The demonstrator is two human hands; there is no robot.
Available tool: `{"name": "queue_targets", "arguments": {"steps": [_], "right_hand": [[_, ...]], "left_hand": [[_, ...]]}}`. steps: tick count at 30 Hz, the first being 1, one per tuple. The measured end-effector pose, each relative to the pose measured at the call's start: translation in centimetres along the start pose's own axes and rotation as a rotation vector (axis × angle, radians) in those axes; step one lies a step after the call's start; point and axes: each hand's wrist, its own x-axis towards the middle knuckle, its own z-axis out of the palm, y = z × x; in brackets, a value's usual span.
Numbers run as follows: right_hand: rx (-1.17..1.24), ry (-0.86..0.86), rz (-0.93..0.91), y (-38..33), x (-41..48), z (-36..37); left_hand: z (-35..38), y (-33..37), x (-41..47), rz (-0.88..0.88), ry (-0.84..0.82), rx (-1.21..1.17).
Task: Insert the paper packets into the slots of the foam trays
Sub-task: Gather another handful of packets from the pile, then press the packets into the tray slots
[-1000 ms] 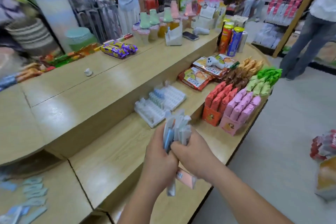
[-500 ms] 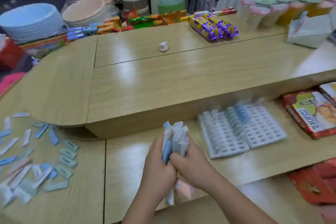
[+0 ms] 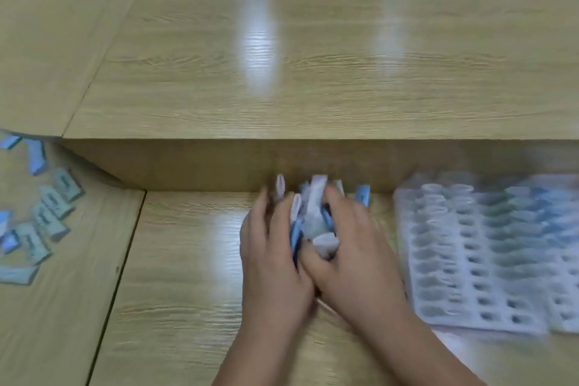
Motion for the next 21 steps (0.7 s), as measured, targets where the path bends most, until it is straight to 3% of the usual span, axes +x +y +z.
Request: {"name": "queue_targets", "arguments": {"steps": [4,8,13,17,21], "right_hand": [[-0.104,0.088,-0.005,0.8,-0.3,0.3],[0.02,0.082,0.021,1.4,-0.7,-0.1],[0.149,0.108,-0.022,1.3,-1.5,-1.2],[-0.026,0.087,-0.089,1.4,-3.0,-2.2],[-0.214,0.111,-0.11,1.3,-4.5,-2.5]], "left_hand": [[0.5,-0.8,0.0,-0.017,0.045,0.049],[0.2,-0.8,-0.1,-0.026,-0.008,-0.012],[-1.1,0.0,-0.3,-0.005,0.062,-0.202],[-3.2,0.0,-1.0,-0.104,0.12,-0.251],[-5.3,-0.8,-2.6,-0.208,0.165,-0.017]]}}
